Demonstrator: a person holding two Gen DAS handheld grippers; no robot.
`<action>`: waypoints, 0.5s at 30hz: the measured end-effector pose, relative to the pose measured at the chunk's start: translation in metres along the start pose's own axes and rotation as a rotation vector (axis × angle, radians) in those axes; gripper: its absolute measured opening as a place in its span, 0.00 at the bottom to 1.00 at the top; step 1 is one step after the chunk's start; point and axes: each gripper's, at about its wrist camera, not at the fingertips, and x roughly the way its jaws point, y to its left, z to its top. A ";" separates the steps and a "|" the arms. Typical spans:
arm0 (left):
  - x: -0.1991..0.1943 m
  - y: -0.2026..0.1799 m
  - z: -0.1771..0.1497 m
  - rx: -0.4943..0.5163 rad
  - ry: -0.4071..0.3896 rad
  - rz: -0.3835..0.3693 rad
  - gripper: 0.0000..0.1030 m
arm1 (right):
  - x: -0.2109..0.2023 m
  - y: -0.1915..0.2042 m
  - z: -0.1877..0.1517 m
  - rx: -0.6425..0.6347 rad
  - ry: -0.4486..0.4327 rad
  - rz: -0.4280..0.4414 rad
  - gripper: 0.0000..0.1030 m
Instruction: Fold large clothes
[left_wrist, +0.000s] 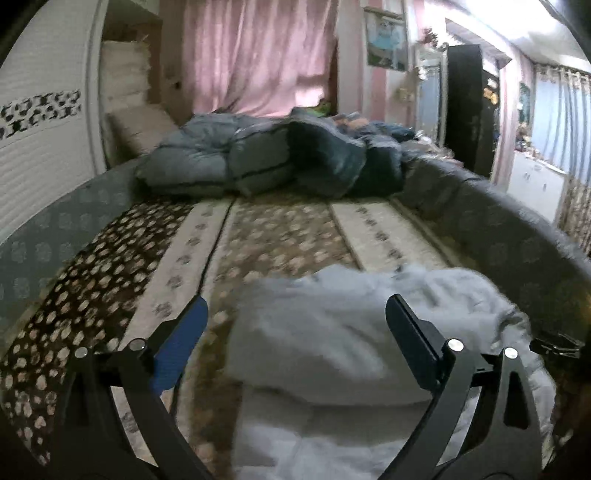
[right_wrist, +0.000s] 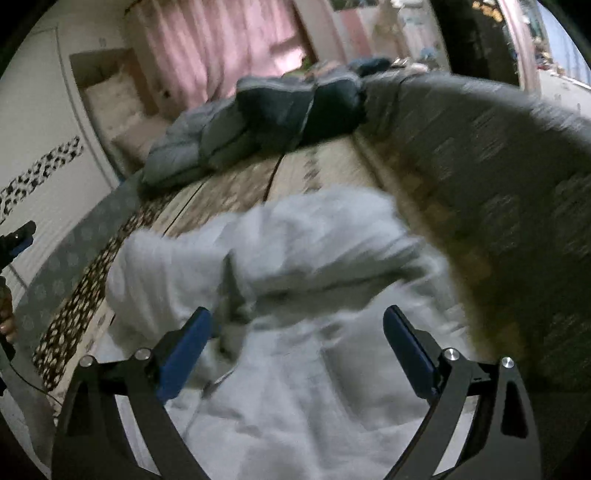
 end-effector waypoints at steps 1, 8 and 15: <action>0.007 0.011 -0.009 -0.009 0.018 0.014 0.93 | 0.012 0.012 -0.004 0.002 0.016 0.020 0.91; 0.048 0.064 -0.053 -0.088 0.110 0.067 0.93 | 0.095 0.061 -0.017 0.055 0.168 0.063 0.91; 0.081 0.075 -0.061 -0.177 0.139 0.051 0.93 | 0.049 0.048 0.039 0.043 -0.076 0.023 0.12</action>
